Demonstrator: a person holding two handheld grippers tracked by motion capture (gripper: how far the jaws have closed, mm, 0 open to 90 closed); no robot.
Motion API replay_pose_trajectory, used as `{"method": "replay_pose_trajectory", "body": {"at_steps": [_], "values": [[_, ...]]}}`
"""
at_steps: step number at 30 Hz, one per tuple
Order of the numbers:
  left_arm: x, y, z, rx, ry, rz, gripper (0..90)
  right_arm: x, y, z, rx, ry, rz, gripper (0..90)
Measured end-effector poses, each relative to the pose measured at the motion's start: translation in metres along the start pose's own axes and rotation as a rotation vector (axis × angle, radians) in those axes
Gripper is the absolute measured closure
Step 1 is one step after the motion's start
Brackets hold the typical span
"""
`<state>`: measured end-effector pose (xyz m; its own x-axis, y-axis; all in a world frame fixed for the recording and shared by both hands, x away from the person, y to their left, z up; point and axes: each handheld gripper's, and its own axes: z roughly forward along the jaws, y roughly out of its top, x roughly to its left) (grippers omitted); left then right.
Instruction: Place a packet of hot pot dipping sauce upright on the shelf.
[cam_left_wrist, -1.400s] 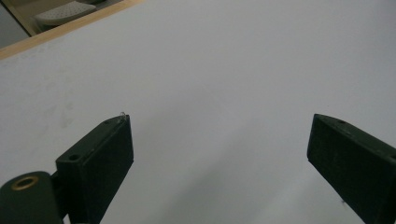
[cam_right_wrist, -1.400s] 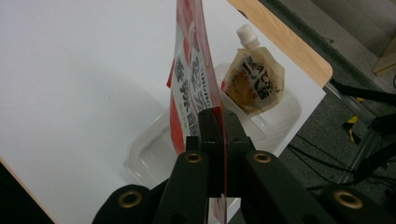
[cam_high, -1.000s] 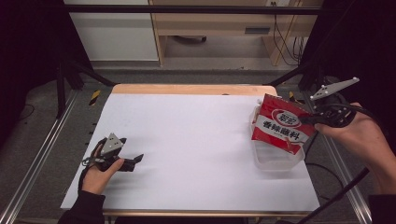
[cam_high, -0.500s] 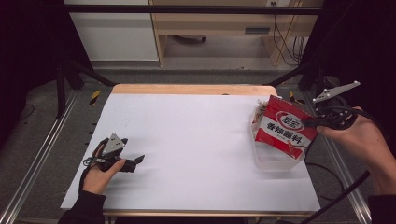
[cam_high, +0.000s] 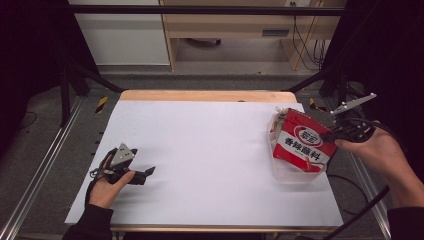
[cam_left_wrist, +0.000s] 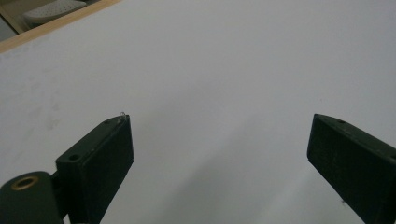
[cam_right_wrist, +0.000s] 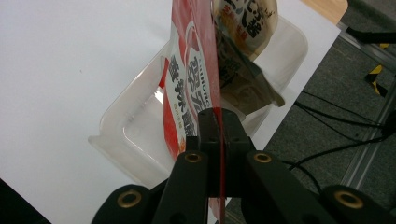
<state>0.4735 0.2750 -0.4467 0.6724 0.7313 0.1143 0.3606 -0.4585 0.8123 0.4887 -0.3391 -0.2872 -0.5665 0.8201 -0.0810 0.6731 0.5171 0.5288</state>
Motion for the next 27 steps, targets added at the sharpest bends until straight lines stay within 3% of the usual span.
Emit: {"method": "replay_pose_trajectory", "body": {"at_steps": [4, 5, 8, 14, 27], "values": [[-0.001, 0.000, 0.000, 0.002, -0.002, 0.001, 7.1, -0.002, -0.003, 0.003, -0.008, -0.006, 0.027, 89.8], [-0.001, 0.000, 0.000, 0.002, -0.004, 0.002, 7.1, -0.004, -0.004, 0.003, -0.001, -0.009, 0.010, 89.7], [-0.001, 0.000, 0.001, 0.003, -0.003, 0.002, 7.1, -0.004, -0.006, 0.004, -0.005, -0.012, 0.023, 89.0], [-0.001, 0.000, 0.000, 0.005, -0.003, 0.002, 7.0, -0.006, -0.011, 0.005, -0.006, -0.015, 0.021, 80.8], [0.000, 0.000, 0.000, 0.006, -0.002, 0.002, 7.1, 0.007, -0.001, 0.007, -0.038, -0.051, -0.025, 38.3]]}}
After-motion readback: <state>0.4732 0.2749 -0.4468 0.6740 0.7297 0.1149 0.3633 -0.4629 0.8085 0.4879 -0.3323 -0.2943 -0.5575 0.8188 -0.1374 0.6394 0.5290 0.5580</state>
